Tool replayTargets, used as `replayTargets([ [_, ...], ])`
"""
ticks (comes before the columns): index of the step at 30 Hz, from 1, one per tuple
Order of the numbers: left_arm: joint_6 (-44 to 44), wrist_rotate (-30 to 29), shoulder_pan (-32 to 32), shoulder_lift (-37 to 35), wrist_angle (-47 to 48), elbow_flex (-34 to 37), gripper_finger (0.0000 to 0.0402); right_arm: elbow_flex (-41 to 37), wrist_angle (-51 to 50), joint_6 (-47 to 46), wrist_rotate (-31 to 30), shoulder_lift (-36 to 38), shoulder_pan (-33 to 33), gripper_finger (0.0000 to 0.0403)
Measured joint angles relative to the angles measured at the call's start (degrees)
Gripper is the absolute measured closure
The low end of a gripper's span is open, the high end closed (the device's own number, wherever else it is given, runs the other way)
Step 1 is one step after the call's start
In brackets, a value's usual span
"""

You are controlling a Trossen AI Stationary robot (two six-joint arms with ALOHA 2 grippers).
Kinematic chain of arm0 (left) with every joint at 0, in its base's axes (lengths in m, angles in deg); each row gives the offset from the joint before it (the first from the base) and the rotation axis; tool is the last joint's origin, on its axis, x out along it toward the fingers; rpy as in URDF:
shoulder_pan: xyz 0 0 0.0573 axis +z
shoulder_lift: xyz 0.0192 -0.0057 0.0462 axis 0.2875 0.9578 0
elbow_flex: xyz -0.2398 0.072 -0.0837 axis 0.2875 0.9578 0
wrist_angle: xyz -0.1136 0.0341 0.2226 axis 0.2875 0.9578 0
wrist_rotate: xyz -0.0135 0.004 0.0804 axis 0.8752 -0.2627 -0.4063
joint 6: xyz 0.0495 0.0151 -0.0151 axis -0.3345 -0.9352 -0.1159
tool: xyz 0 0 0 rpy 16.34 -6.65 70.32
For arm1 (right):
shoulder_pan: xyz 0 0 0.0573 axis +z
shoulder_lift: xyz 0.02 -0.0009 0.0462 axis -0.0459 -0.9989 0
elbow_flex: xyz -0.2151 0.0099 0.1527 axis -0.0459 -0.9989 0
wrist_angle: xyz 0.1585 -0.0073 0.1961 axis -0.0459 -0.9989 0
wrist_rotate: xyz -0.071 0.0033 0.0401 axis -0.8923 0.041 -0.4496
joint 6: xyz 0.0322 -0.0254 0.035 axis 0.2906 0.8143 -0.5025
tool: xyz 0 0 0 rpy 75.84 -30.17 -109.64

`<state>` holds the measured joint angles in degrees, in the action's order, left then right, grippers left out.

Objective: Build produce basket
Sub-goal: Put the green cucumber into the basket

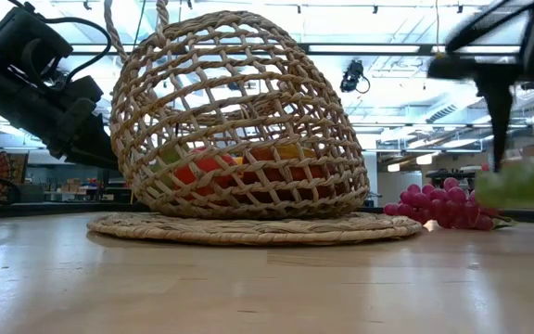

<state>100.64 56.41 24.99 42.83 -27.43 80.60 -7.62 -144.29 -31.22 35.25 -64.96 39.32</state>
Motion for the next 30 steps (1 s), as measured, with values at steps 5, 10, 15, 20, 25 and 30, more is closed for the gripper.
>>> replayTargets([
  [5, 0.0, 0.0, 0.0, 0.0, 0.0, 0.0, 0.0044, 6.6, -0.7, 2.4, -2.0, 0.0, -0.2, 0.0235],
  [10, 0.0, 0.0, 0.0, 0.0, 0.0, 0.0, 0.0044, 12.6, -2.7, -0.8, -2.5, 0.0, -0.2, 0.0235],
  [15, 0.0, 0.0, 0.0, 0.0, 0.0, 0.0, 0.0044, 17.5, -8.4, -2.6, -2.5, 0.6, -0.1, 0.0235],
  [20, 0.0, 0.0, 0.0, 0.0, 0.0, 0.0, 0.0044, 20.9, -7.6, -4.6, -3.0, 3.8, -0.6, 0.0235],
  [25, 0.0, 0.0, 0.0, 0.0, 0.0, 0.0, 0.0044, 22.1, -3.4, -17.0, -4.9, 7.6, -1.8, 0.0235],
  [30, 0.0, 0.0, 0.0, 0.0, 0.0, 0.0, 0.0044, 22.1, -1.7, -19.5, -9.8, 11.0, -4.0, 0.0235],
])
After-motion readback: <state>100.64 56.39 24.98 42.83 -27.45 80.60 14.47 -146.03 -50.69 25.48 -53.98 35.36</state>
